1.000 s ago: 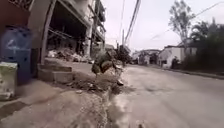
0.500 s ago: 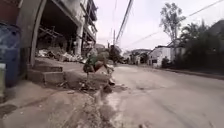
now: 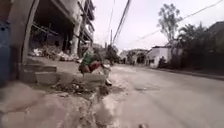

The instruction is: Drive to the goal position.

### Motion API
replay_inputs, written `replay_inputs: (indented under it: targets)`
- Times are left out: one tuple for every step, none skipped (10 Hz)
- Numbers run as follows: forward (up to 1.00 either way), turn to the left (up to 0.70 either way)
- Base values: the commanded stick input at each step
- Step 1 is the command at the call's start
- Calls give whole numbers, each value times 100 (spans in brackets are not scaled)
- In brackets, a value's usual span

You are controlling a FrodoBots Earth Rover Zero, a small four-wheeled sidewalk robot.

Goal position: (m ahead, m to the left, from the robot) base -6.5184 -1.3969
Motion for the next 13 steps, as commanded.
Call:
replay_inputs:
  targets:
    - [0,-70]
    - [0,-70]
    - [0,-70]
    - [0,-70]
    - [0,-70]
    - [0,-70]
    - [0,-70]
    - [0,-70]
    - [0,-70]
    - [0,-70]
    - [0,-70]
    - [0,-70]
    - [0,-70]
